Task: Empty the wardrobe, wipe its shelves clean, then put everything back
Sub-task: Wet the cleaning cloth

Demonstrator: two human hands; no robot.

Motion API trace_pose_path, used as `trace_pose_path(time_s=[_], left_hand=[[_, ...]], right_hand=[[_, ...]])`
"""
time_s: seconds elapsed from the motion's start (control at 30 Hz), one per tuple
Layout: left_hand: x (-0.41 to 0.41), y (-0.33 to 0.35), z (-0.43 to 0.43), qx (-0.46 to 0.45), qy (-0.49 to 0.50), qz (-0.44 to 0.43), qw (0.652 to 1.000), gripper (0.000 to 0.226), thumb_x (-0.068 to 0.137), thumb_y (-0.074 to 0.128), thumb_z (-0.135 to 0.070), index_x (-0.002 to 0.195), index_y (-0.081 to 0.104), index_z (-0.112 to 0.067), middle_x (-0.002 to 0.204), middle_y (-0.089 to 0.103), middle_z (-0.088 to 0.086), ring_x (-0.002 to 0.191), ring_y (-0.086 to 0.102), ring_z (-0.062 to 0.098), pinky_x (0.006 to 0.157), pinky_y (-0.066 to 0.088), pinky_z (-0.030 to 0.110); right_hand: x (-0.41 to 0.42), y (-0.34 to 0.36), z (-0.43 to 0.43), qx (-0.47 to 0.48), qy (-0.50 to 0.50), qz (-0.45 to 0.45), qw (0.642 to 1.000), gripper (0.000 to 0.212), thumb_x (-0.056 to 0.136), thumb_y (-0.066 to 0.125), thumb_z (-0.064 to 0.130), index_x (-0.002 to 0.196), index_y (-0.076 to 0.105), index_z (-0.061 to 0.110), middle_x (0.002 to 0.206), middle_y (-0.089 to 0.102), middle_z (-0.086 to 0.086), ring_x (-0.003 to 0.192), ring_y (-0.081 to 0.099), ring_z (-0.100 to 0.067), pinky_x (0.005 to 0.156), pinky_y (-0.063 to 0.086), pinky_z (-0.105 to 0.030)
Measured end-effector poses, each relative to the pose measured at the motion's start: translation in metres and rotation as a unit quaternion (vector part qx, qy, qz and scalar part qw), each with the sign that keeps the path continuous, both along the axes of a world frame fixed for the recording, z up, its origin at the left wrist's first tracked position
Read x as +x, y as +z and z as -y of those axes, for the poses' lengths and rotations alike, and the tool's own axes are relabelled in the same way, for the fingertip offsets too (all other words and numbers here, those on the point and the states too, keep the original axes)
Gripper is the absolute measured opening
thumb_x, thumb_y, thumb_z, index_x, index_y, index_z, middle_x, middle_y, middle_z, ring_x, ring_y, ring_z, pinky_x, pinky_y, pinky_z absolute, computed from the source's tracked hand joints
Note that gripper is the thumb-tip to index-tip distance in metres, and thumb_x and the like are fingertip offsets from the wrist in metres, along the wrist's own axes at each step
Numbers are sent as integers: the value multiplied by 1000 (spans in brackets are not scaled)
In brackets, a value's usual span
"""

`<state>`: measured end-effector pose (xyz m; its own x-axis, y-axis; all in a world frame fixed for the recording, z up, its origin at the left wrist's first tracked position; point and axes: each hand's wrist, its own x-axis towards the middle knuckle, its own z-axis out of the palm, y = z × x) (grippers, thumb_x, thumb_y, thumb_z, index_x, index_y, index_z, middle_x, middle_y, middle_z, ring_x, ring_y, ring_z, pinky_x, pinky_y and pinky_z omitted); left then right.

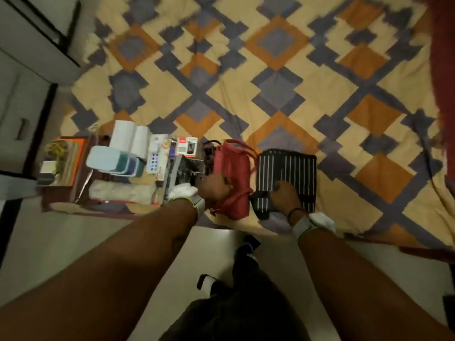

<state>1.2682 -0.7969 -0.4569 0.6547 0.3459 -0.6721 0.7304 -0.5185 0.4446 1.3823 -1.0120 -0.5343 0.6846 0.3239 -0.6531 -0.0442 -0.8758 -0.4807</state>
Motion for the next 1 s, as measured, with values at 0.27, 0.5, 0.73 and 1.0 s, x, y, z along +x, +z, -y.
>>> trace_pose_path(time_s=[0.27, 0.5, 0.73, 1.0], left_hand=[[-191, 48, -23, 17, 176, 40, 983, 16, 84, 61, -25, 70, 64, -21, 78, 67, 2, 82, 66, 21, 71, 47, 28], [-356, 49, 38, 42, 415, 10, 909, 10, 93, 57, -26, 86, 62, -21, 106, 71, 4, 100, 64, 25, 88, 51, 32], [-429, 38, 183, 16, 692, -4, 721, 10, 94, 58, -24, 85, 63, -26, 108, 70, -1, 105, 63, 21, 88, 45, 24], [-434, 27, 390, -8, 887, 17, 461, 16, 96, 56, -14, 87, 68, -18, 97, 70, 4, 95, 66, 24, 88, 53, 31]], right_hand=[[-150, 79, -82, 83, 223, 50, 970, 21, 90, 52, 23, 103, 67, 16, 103, 66, -6, 94, 62, -26, 84, 50, -36], [-230, 93, -153, 136, 566, 90, 808, 50, 87, 39, 38, 120, 68, 15, 124, 66, -16, 113, 62, -32, 96, 48, -35], [-289, 65, -182, 58, 742, 75, 664, 45, 83, 49, 35, 110, 68, 5, 105, 70, -19, 101, 67, -36, 90, 50, -35], [-429, 83, -63, 53, 906, 34, 419, 40, 98, 56, 25, 136, 57, 12, 135, 55, -14, 125, 54, -32, 105, 43, -37]])
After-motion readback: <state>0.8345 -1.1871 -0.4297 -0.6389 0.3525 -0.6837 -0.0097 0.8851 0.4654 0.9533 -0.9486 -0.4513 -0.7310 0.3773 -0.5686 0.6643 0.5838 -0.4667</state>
